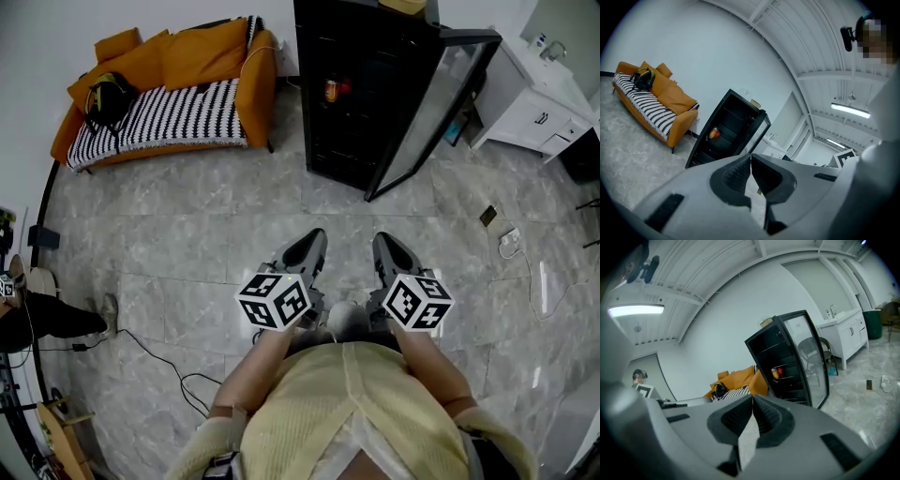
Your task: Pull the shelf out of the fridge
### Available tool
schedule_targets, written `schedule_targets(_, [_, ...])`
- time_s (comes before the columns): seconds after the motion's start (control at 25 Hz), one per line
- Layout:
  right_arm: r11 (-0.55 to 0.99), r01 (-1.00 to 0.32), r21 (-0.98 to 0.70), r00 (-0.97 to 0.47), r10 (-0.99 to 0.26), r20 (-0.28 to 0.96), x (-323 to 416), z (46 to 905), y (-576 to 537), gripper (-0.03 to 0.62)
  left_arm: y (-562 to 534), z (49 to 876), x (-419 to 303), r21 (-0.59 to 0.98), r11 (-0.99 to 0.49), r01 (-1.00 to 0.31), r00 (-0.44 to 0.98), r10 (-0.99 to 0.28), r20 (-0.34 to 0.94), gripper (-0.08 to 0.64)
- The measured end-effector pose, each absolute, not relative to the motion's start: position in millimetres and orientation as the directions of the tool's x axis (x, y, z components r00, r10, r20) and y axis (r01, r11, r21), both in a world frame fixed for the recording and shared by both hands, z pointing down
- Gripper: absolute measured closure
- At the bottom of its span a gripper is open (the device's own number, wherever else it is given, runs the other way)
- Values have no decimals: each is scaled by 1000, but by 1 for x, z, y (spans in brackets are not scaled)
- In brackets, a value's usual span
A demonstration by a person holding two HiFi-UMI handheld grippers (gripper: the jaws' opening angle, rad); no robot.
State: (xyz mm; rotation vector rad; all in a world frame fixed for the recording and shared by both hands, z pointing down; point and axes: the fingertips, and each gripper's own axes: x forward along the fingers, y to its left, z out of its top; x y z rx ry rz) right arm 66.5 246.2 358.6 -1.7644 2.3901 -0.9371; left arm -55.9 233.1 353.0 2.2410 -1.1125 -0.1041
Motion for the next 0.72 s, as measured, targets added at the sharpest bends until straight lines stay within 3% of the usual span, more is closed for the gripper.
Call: schedule_targets(0.72, [250,-830,-498,-450,-828,334,85,370,140,562,129,362,-21,562,-400,-724,596,-773,217,531])
